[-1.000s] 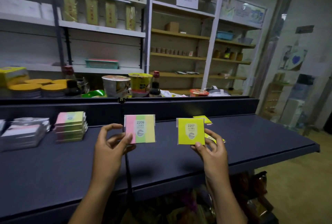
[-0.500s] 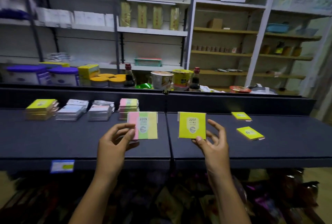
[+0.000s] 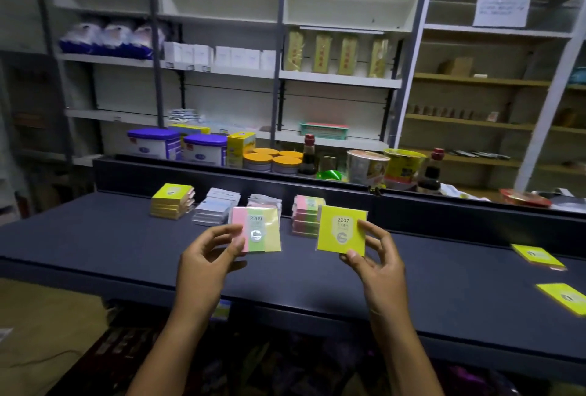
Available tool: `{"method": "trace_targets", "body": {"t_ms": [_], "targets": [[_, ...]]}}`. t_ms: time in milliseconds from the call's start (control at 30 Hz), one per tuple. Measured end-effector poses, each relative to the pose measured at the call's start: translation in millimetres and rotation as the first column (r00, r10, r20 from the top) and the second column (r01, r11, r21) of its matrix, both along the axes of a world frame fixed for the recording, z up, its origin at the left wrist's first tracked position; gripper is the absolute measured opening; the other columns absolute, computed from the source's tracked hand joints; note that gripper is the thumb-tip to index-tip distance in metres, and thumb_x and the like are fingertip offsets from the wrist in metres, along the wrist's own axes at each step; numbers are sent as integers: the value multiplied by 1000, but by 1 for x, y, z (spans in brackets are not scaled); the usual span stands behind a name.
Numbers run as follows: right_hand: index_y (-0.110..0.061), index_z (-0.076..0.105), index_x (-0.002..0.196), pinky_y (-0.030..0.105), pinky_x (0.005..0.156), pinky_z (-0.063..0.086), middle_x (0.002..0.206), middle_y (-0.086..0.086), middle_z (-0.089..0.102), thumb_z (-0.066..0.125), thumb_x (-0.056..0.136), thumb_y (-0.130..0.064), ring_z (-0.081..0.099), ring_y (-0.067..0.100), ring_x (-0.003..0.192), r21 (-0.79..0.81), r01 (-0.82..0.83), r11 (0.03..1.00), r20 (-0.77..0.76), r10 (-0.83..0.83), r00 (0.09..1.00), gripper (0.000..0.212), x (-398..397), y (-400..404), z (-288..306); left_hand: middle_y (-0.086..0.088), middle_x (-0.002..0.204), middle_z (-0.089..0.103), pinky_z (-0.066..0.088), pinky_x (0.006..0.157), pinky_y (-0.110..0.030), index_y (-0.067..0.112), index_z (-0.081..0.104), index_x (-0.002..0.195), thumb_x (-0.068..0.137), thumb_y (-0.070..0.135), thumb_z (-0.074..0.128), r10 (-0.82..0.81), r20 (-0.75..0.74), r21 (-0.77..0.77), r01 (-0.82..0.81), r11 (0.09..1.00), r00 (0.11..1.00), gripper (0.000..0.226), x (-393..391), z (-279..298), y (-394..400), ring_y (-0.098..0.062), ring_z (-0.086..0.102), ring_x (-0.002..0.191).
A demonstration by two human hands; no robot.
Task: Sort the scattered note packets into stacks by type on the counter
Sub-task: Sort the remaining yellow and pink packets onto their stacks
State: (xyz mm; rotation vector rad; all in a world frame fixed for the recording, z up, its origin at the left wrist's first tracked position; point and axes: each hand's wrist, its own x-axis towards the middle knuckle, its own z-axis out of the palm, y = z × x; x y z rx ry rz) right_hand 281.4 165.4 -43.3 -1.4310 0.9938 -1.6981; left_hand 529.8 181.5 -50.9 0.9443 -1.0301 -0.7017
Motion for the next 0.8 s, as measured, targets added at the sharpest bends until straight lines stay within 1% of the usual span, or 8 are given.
{"method": "trace_targets", "body": {"t_ms": [67, 167, 300, 367, 500, 600, 700, 800], "targets": [[-29, 61, 122, 16, 72, 56, 123, 2, 62, 63, 91, 6, 75, 14, 88, 1, 5, 1000, 4, -5, 1000, 46, 20, -15, 0, 0, 92, 74, 59, 64, -27, 20, 74, 99, 85, 14, 71, -7, -2, -3, 7, 1000, 1000, 15, 19, 0, -17, -17, 72, 85], [-29, 61, 123, 18, 77, 58, 124, 1, 60, 63, 91, 6, 75, 13, 87, -4, 19, 1000, -5, -19, 1000, 47, 46, -39, 1, 1, 91, 74, 59, 62, -26, 25, 75, 97, 85, 12, 71, -24, 21, -8, 24, 1000, 999, 17, 44, 0, -45, -16, 72, 84], [-30, 61, 122, 17, 75, 58, 124, 0, 60, 62, 90, 8, 73, 7, 91, -24, 62, 998, -11, -63, 998, 49, 67, -66, 3, 1, 93, 74, 59, 62, -27, 26, 75, 99, 86, 13, 71, -71, 62, -21, 73, 997, 996, 18, 61, 1, -82, -16, 72, 84], [-32, 61, 121, 18, 75, 58, 124, -2, 62, 63, 91, 7, 74, 10, 92, -25, 94, 995, -10, -94, 996, 49, 69, -76, 3, 0, 93, 74, 59, 62, -27, 26, 74, 99, 86, 13, 71, -94, 70, -17, 96, 995, 993, 19, 62, 3, -100, -16, 71, 84], [-36, 62, 121, 22, 83, 59, 122, -7, 63, 64, 91, 4, 74, 13, 93, -33, 171, 985, -8, -172, 985, 50, 61, -86, 5, 2, 92, 74, 59, 62, -27, 28, 75, 98, 87, 13, 71, -158, 85, -6, 159, 987, 984, 19, 51, 8, -130, -13, 71, 81], [-30, 61, 124, 20, 78, 59, 125, 0, 62, 63, 91, 7, 74, 12, 92, -37, 208, 977, 11, -208, 978, 49, 48, -93, 8, 6, 93, 74, 60, 65, -31, 26, 74, 99, 87, 16, 71, -189, 117, 8, 190, 982, 975, 16, 33, 10, -150, -13, 72, 82], [-30, 61, 123, 17, 74, 57, 125, 5, 61, 63, 90, 8, 75, 16, 91, -38, 232, 972, 33, -230, 973, 50, 32, -100, 12, 6, 93, 74, 59, 61, -31, 27, 74, 99, 87, 16, 73, -225, 144, 44, 221, 974, 964, 17, 11, 13, -170, -14, 72, 81], [-29, 61, 124, 16, 74, 57, 124, 4, 62, 63, 90, 7, 74, 16, 92, -54, 236, 970, 40, -234, 971, 50, 16, -109, 16, 2, 91, 73, 53, 53, -24, 29, 73, 99, 86, 17, 73, -220, 204, 91, 206, 974, 954, 18, -14, 14, -189, -16, 70, 79]]}}
